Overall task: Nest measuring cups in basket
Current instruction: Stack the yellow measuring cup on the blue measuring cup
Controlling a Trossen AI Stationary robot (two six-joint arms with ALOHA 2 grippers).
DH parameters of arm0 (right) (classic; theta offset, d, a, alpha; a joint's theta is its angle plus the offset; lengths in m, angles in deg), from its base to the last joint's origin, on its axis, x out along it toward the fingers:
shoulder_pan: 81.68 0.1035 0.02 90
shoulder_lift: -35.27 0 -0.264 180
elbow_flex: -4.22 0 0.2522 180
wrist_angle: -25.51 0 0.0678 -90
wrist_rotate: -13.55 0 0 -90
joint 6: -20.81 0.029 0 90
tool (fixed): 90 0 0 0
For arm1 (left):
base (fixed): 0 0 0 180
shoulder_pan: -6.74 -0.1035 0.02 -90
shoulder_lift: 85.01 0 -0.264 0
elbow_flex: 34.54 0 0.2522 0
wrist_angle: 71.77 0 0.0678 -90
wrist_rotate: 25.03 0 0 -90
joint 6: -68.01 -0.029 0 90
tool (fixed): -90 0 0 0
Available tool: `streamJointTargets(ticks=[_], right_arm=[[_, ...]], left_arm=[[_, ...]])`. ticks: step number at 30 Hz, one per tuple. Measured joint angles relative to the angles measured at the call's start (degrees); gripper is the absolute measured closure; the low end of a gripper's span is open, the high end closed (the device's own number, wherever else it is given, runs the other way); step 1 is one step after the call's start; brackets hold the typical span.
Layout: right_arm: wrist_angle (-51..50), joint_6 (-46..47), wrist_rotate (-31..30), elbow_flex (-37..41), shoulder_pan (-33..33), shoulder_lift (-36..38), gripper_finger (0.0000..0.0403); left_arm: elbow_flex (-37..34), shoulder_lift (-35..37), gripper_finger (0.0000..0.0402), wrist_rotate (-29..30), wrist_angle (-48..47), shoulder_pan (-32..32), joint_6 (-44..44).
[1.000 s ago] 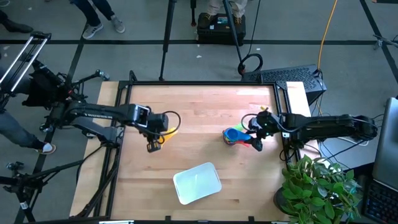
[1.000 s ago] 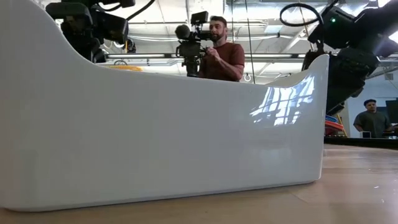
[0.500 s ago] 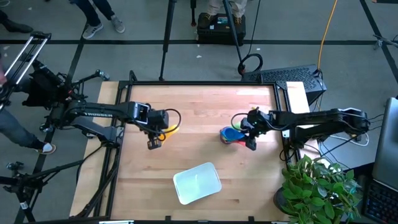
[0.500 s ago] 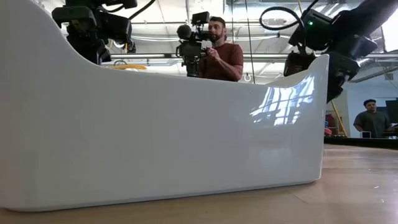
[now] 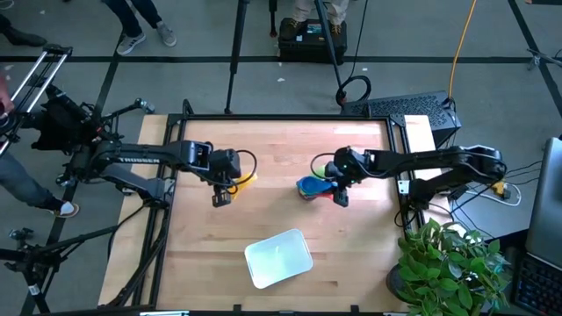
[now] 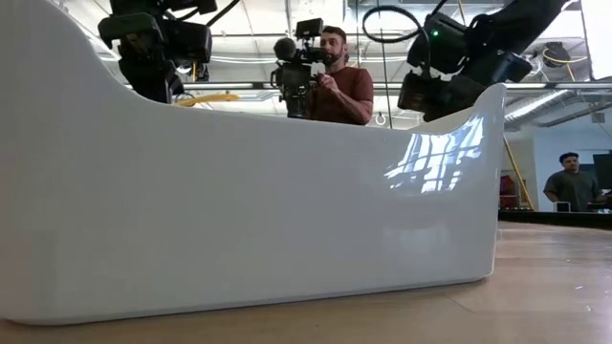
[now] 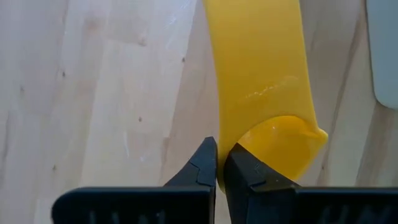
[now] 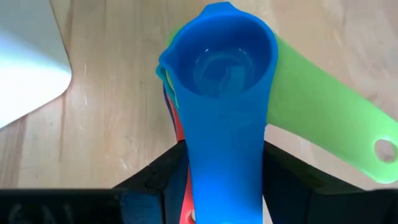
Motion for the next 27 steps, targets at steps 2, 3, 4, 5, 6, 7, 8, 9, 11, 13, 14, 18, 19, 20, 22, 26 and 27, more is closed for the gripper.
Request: streamJointTargets(ticks=[2, 3, 4, 5, 6, 7, 8, 9, 11, 13, 14, 18, 19, 20, 22, 26, 27], right_arm=[[0.19, -0.06, 1.69, -0.51, 0.0, -1.72, 0.0237], [0.05, -0.09, 2.56, -0.56, 0.0, -2.28, 0.0237], [-0.09, -0.14, 3.02, -0.64, 0.01, -2.79, 0.0237], [0.04, -0.15, 3.28, -0.77, 0.02, -3.09, 0.0236], [0.19, -0.11, 3.65, -0.77, 0.02, -3.16, 0.0236], [-0.03, -0.07, 4.27, -0.77, 0.02, -3.07, 0.0236], [-0.14, 0.2, 4.46, -0.77, 0.02, -2.67, 0.0236], [-0.17, 0.3, 4.33, -0.77, 0.02, -2.14, 0.0236], [-0.94, 0.67, 4.28, -0.77, 0.02, -0.42, 0.0236], [-2.14, 1.14, 4.25, -0.77, 0.02, 1.47, 0.0236], [-2.86, 1.32, 4.11, -0.77, 0.02, 2.48, 0.0236], [-5.25, 1.77, 2.77, -0.77, 0.04, 5.71, 0.0221], [-5.39, 1.83, 2.79, -0.77, 0.04, 5.88, 0.0214], [-5.58, 1.89, 2.71, -0.77, 0.03, 5.83, 0.0206], [-5.46, 1.77, 2.59, -0.77, 0.04, 5.57, 0.019], [-5.04, 0.57, 2.55, -0.75, 0.04, 3.07, 0.0173], [-4.69, 0.29, 2.54, -0.75, 0.04, 2.64, 0.0171]], left_arm=[[0.0, 0.0, 0.0394, 0.0, 0.0, -0.45, -0.48], [0.0, 0.0, 0.0394, 0.0, 0.03, -0.66, -0.7], [0.0, 0.0, 0.0394, 0.0, 0.11, -0.83, -1.04], [0.0, 0.0, 0.0394, 0.0, 0.29, -1.05, -1.22], [0.0, 0.0, 0.0394, 0.0, 0.69, -1.14, -1.37], [0.0, 0.0, 0.0394, -0.06, 1.3, -1.31, -1.59], [0.0, 0.0, 0.0394, -0.13, 2.04, -1.48, -2.06], [0.0, 0.0, 0.0394, -0.51, 2.95, -1.69, -2.72], [0.0, 0.0, 0.0394, -1.67, 5.11, -2.02, -3.86], [0.0, -0.02, 0.0394, -2.22, 7.3, -2.42, -4.75], [0.0, -0.24, 0.0394, -2.56, 8.17, -2.64, -5.1], [1.61, -2.36, 0.0394, -2.89, 8.63, -3.33, -6.69], [2.42, -3.23, 0.0394, -2.97, 8.66, -3.37, -7.2], [3.23, -4.14, 0.0394, -2.99, 8.64, -3.37, -7.65], [4.93, -5.97, 0.0394, -3.01, 7.77, -3.36, -8.48], [8.38, -9.17, 0.0394, -3.0, 6.18, -3.35, -9.97], [8.99, -9.81, 0.0394, -2.99, 6.01, -3.29, -10.3]])
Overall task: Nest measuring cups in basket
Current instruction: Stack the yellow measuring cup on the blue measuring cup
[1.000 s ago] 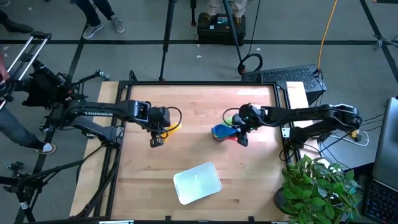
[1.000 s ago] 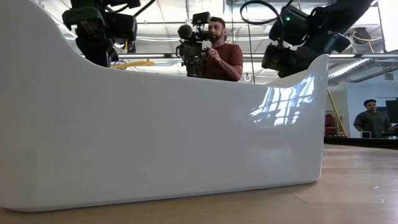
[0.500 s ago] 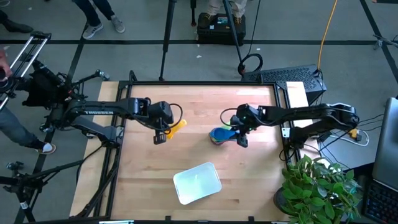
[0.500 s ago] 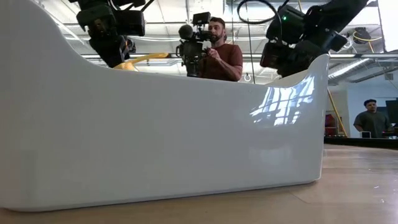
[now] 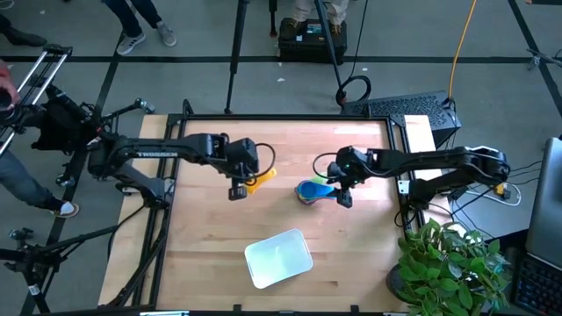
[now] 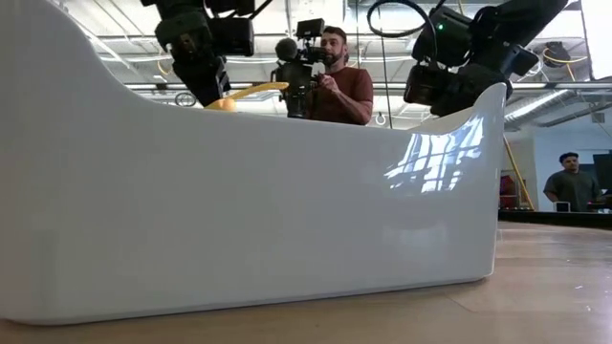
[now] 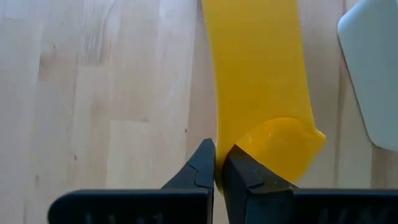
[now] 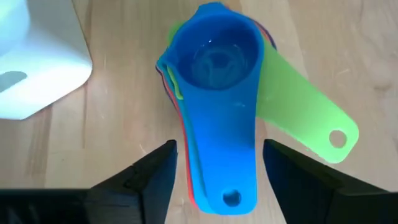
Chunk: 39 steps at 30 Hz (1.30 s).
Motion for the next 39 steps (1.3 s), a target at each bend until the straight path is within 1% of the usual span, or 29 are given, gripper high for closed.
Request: streamJointTargets(ticks=[3, 7, 9, 12, 17, 21, 23, 28, 37, 39], right_arm=[[0.3, -0.74, -0.72, 0.0, 0.0, -0.14, 0.017], [2.83, -1.41, -3.12, -0.46, -0.02, 1.97, 0.017], [3.97, -1.41, -4.65, -2.32, -0.02, 2.76, 0.017], [4.6, -2.58, -4.65, -7.03, -0.02, 2.14, 0.017], [3.66, -8.37, -4.59, -13.25, 0.92, -3.47, 0.017], [3.67, -11.7, -4.39, -16.47, 0.92, -8.96, 0.017], [3.86, -12.85, -4.17, -17.61, 0.95, -11.47, 0.017], [7.82, -13.41, -1.09, -19.43, 1.64, -15.07, 0.017], [13.3, -12.82, 0.5, -19.76, 2.36, -17.74, 0.0169], [13.0, -12.28, 0.57, -19.61, 2.38, -17.91, 0.0169]], left_arm=[[1.57, -1.05, 0.0394, -0.02, 0.42, 0.0, -1.38], [4.24, -3.31, 0.0394, -0.6, 0.68, -0.02, -2.97], [6.17, -5.2, 0.0394, -1.38, 0.38, -0.07, -3.28], [9.06, -9.32, 0.0394, -2.59, -2.4, -0.3, -3.32], [14.94, -17.54, 0.0394, -4.49, -8.26, -0.99, -4.21], [18.93, -21.47, 0.0394, -6.7, -9.25, -1.14, -5.76], [20.29, -22.31, 0.0394, -7.47, -9.38, -1.11, -6.31], [21.33, -23.71, 0.0394, -8.08, -10.19, -1.72, -6.1], [21.33, -23.71, 0.0394, -9.8, -8.18, -2.36, -5.53], [21.33, -23.71, 0.0394, -10.42, -7.57, -2.36, -5.51]])
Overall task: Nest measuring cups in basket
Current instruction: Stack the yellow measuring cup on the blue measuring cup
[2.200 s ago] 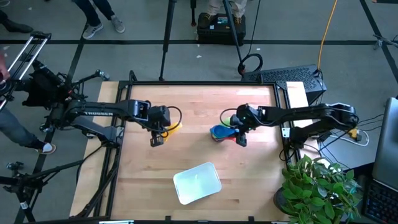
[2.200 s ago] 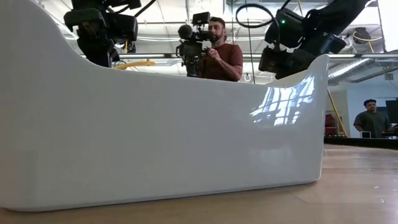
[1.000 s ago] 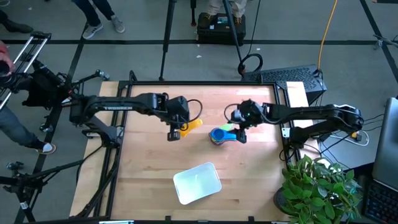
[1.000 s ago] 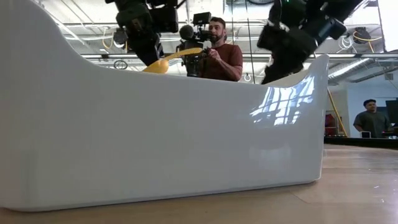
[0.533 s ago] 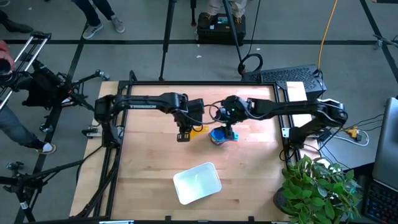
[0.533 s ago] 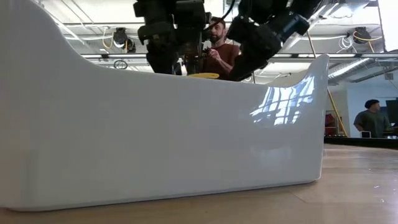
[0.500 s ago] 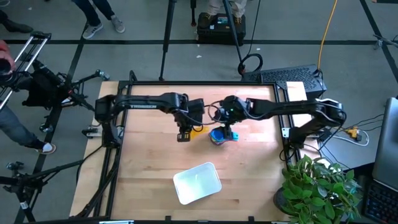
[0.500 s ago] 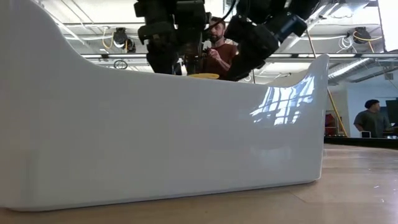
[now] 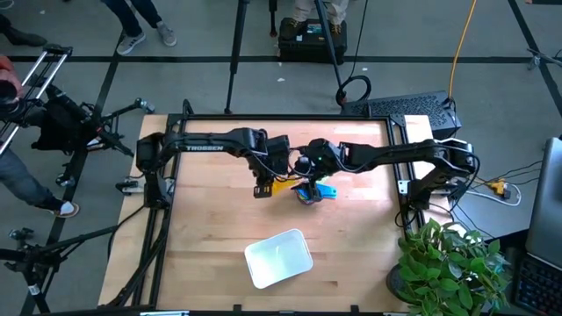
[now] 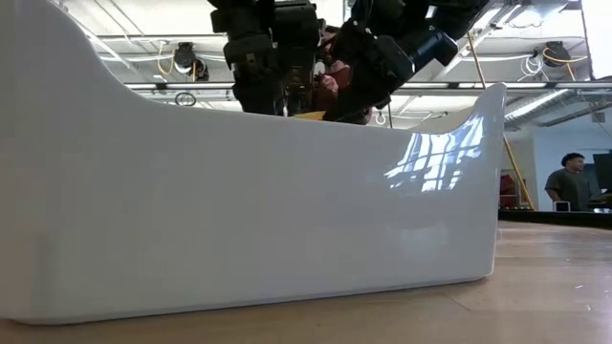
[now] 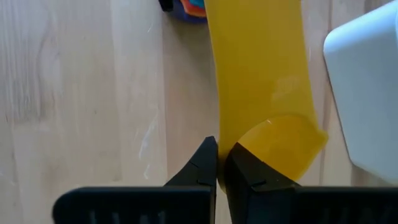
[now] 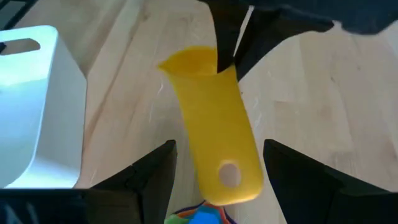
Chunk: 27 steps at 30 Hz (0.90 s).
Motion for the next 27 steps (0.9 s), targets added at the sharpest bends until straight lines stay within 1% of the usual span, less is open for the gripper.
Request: streamJointTargets(ticks=[5, 8, 12, 22, 27], right_arm=[[0.4, -0.05, -0.06, -0.08, -0.02, -0.87, 0.017], [0.88, -0.19, -0.11, 0.0, 0.26, -0.82, 0.0178], [0.74, -0.59, -0.13, -0.08, 0.37, -0.81, 0.0201], [0.5, -1.56, 0.11, -0.06, 0.54, -0.81, 0.0276], [0.45, -2.16, -0.14, -0.04, 0.74, -0.8, 0.0285]], left_arm=[[0.0, 0.0, 0.0394, -0.29, 1.06, 0.0, 0.83], [0.0, 0.0, 0.0394, -0.38, 1.09, 0.0, 0.83], [0.0, 0.0, 0.0394, -0.75, 1.11, 0.0, 1.05], [-0.02, -0.33, 0.0394, -1.63, 1.02, 0.0, 1.18], [-0.04, -0.33, 0.0394, -1.61, 1.0, 0.0, 1.04]])
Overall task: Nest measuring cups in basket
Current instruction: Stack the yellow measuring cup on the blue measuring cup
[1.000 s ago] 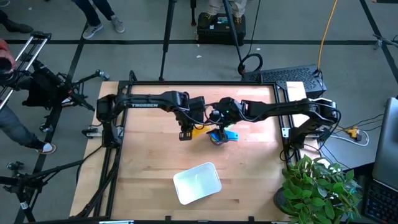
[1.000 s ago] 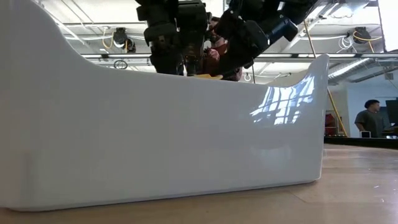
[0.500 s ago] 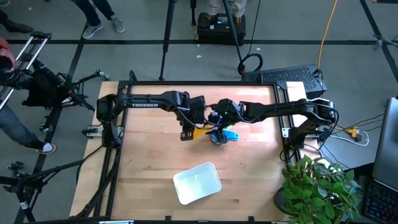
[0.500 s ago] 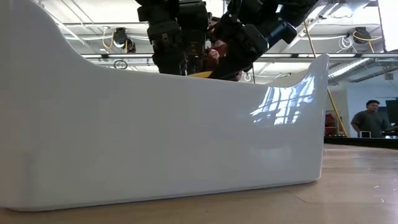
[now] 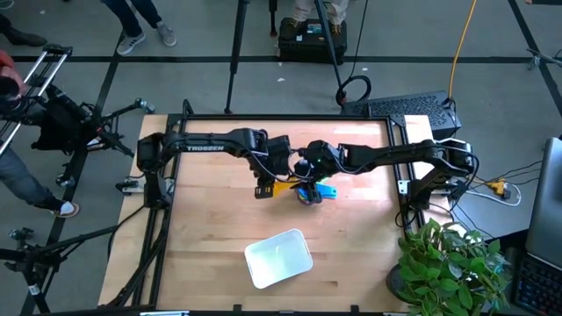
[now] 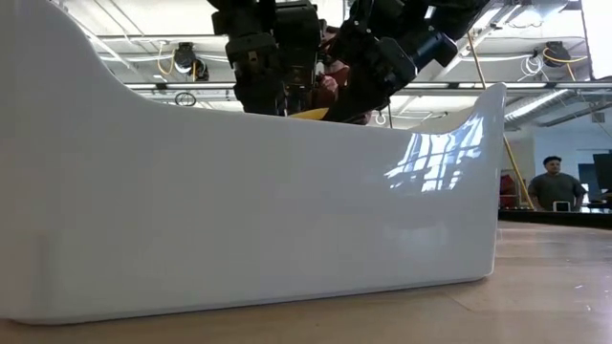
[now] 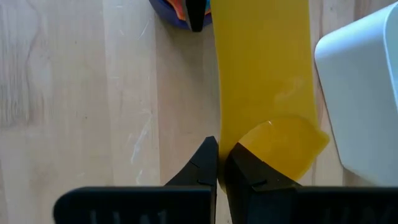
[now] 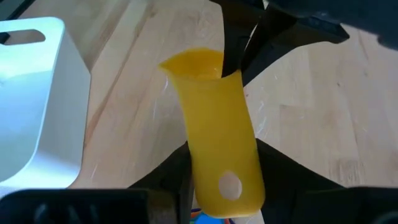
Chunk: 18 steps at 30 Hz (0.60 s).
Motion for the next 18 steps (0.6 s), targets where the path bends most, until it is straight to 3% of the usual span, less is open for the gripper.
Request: streamJointTargets(ticks=[9, 18], right_arm=[[-0.14, -0.26, -0.51, 0.0, -0.04, -0.01, 0.0286], [-0.37, -0.65, -0.49, 0.0, -0.07, 0.01, 0.0286]], left_arm=[[0.0, 0.0, 0.033, 2.95, 0.07, 0.02, 1.16], [0.0, 0.0, 0.0347, 3.03, 0.0, 0.0, 1.08]])
